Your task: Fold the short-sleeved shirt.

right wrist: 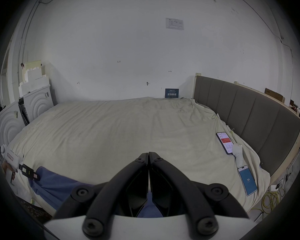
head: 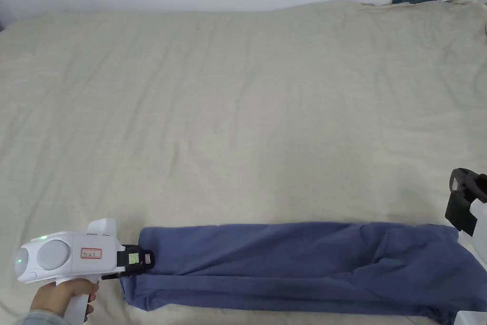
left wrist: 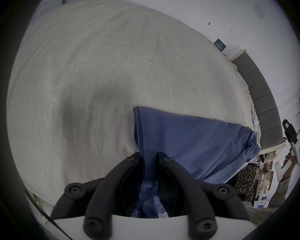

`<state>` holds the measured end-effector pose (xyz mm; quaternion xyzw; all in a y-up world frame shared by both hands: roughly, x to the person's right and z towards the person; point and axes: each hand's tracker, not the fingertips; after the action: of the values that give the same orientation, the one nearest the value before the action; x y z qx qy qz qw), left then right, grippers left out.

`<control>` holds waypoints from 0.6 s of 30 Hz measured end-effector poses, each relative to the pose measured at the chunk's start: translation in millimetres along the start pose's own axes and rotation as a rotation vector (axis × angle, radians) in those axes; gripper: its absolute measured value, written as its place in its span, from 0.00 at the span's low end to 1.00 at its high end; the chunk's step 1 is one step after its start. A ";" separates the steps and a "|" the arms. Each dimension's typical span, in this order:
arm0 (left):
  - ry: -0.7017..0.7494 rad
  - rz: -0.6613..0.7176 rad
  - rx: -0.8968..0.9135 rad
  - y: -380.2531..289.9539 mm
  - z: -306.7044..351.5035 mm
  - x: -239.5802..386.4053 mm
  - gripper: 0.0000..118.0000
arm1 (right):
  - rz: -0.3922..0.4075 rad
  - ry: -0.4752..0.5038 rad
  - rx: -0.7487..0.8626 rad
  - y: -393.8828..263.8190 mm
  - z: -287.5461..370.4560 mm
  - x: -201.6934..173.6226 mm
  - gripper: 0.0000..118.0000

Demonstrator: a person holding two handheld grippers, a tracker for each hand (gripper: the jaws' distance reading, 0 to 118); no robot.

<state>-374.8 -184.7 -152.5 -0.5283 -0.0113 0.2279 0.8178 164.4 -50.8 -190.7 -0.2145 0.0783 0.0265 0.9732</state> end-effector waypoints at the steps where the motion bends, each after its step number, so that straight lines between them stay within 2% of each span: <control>1: 0.001 -0.012 0.003 -0.9 0.0 2.5 0.12 | 0.000 -0.001 -0.002 -0.1 0.0 0.2 0.00; 3: 0.002 -0.015 0.009 0.9 2.5 3.3 0.04 | -0.003 0.001 -0.002 0.2 0.5 1.0 0.00; 6: 0.011 -0.047 0.023 1.4 12.5 10.5 0.01 | -0.006 0.002 0.002 1.6 1.2 2.6 0.00; 9: 0.023 -0.074 0.041 5.4 27.8 15.1 0.00 | -0.015 0.004 0.011 4.1 2.4 3.6 0.00; 18: 0.083 -0.018 0.106 26.3 71.1 -7.2 0.00 | -0.024 0.009 0.035 9.7 5.9 4.7 0.00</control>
<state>-409.2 -117.4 -142.4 -0.4933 0.0299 0.1985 0.8464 169.0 -39.5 -190.2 -0.1983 0.0808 0.0123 0.9767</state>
